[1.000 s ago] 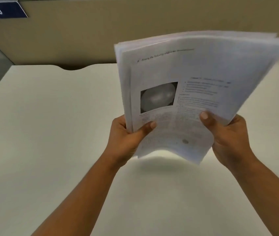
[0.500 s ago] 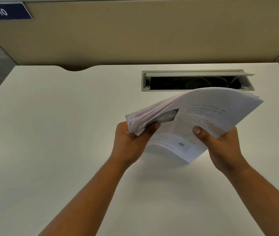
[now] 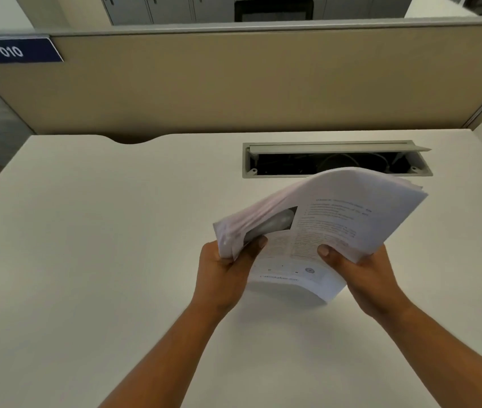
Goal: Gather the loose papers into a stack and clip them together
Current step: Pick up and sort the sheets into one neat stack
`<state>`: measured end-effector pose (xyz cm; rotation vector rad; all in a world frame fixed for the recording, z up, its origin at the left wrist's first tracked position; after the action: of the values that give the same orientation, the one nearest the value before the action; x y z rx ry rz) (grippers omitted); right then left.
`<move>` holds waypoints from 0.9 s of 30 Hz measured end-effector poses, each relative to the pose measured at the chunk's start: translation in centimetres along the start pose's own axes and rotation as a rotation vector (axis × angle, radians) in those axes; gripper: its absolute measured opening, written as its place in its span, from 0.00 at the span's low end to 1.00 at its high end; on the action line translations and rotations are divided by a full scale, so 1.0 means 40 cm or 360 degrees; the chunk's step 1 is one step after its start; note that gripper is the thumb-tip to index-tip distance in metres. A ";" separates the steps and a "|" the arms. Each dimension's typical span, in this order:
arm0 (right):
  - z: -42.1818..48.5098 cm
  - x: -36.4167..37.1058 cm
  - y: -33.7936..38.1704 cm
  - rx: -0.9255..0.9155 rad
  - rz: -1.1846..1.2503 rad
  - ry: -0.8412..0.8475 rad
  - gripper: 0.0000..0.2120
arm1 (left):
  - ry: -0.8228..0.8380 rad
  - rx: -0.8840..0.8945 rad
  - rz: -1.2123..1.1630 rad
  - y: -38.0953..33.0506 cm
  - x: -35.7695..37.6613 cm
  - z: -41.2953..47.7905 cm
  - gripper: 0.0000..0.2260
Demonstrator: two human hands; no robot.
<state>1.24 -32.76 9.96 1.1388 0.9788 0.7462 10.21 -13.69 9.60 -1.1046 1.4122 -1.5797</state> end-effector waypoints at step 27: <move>-0.004 -0.001 -0.034 0.0119 -0.0052 0.0006 0.20 | 0.0084 -0.0049 -0.0142 0.028 -0.016 0.008 0.13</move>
<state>1.08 -33.11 8.65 1.1839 1.0335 0.6907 10.73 -13.35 8.42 -1.1663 1.4440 -1.6659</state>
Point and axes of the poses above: each hand's wrist, its own z-axis towards the middle knuckle, its own x-axis out of the palm, y = z × x, the point moved 5 cm from there along z, towards the middle knuckle, and after that the axes turned 13 degrees about -z, right-handed, at the moved point
